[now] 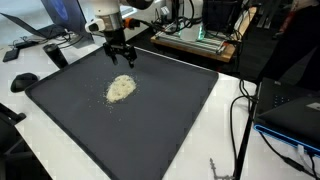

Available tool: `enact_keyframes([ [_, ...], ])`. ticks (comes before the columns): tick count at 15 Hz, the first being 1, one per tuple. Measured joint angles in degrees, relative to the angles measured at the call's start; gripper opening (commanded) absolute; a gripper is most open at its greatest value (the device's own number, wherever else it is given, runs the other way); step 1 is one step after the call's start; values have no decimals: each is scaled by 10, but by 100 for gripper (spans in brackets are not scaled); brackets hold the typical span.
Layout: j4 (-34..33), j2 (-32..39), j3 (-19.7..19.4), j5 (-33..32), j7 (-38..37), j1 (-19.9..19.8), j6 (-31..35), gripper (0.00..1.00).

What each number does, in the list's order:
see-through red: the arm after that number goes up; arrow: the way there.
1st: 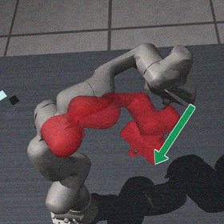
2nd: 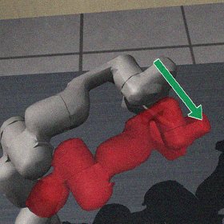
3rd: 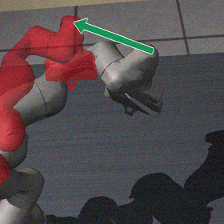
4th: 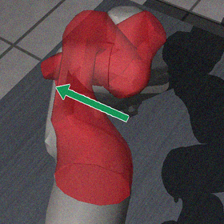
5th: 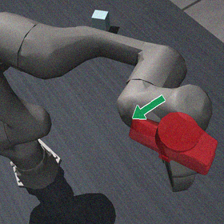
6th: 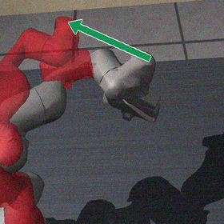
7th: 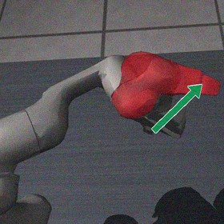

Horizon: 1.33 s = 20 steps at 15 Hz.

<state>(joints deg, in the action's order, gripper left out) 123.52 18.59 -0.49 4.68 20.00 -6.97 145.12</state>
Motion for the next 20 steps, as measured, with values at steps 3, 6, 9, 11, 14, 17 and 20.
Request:
enact_keyframes([
  [3,-18,29,-8,-28,-75,12,3,100],
  [6,-34,53,-27,-60,-169,40,8,100],
  [9,-48,74,-44,-78,-248,67,11,100],
  [11,-55,87,-55,-84,-295,82,17,100],
  [14,-65,106,-67,-85,-349,98,26,100],
  [17,-76,126,-75,-85,-376,102,29,100],
  [20,-88,142,-85,-85,-387,102,33,100],
])
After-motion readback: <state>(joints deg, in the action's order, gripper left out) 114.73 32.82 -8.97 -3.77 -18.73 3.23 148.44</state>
